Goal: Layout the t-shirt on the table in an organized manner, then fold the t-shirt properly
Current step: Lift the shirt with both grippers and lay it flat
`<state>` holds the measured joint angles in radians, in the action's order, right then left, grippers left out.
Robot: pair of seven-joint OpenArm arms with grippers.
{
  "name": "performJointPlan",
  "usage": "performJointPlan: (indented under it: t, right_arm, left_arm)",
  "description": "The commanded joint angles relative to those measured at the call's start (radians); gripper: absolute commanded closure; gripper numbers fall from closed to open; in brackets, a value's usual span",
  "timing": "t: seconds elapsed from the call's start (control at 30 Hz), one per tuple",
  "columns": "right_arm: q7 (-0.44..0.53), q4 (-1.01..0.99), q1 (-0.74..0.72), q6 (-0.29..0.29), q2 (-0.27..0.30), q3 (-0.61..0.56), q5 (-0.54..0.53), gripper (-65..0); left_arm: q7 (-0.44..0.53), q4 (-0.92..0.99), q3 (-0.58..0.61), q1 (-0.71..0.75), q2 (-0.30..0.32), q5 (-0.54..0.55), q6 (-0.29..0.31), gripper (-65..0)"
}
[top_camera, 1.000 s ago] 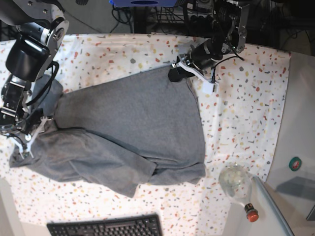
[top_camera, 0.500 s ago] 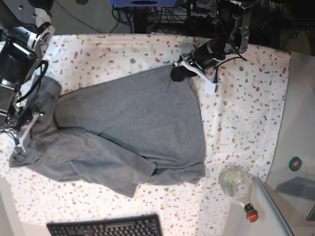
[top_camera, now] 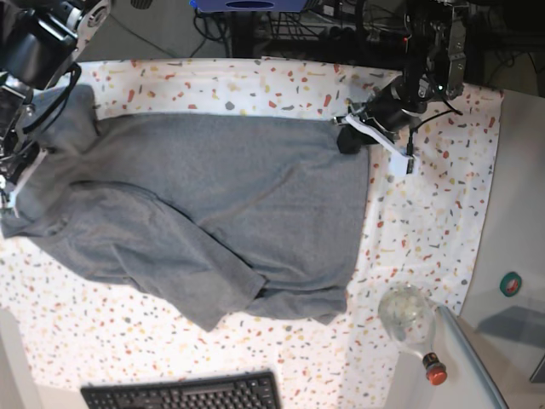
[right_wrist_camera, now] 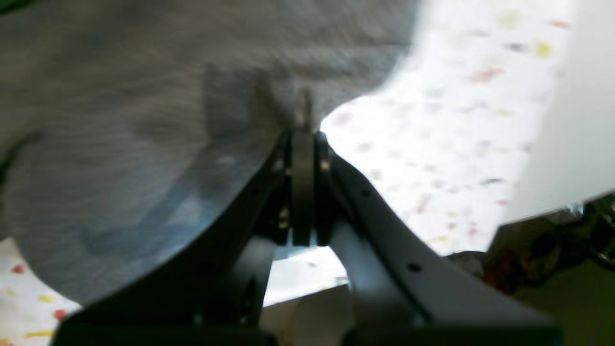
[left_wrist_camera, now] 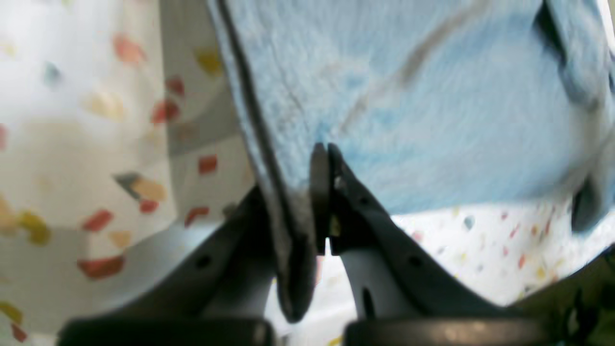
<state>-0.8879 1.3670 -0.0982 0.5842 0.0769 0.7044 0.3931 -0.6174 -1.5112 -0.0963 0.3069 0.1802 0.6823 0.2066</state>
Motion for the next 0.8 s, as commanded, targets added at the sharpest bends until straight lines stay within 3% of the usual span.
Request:
performJointPlan:
  t: [0.0,0.07,0.2,0.4,0.53,0.67,0.77]
  right_arm:
    - [0.019,0.03,-0.031,-0.003,0.03,0.001,0.004,0.0]
    - [0.019,0.013,-0.073,-0.003,0.033,-0.001,0.004,0.0]
    - [0.023,-0.108,-0.203,-0.003,0.091,-0.016,0.005,0.0]
    - [0.125,-0.395,-0.552,-0.005,0.237,-0.179,0.007,0.0]
    - [0.128,-0.461,-0.803,-0.005,0.315,-0.237,0.008,0.0]
    - [0.105,-0.429,-0.954,-0.003,0.366,-0.286,0.008,0.0]
    - [-0.006,-0.295,-0.96,-0.003,0.377,-0.309,0.008,0.0]
  left_arm:
    - [0.015,-0.027,0.0,-0.019,0.006,0.01,-0.009,0.0]
    - [0.009,-0.022,0.008,-0.073,0.006,0.01,-0.025,0.0]
    - [-0.111,0.022,0.008,-0.228,0.005,0.01,-0.028,0.0]
    - [-0.233,0.142,0.091,-0.671,-0.011,0.012,-0.034,0.0]
    - [-0.266,0.214,0.142,-0.977,-0.086,0.015,-0.086,0.0]
    - [-0.264,0.214,0.06,-1.132,-0.161,0.015,-0.086,0.0]
    - [-0.269,0.157,-0.052,-1.132,-0.189,0.018,-0.086,0.0]
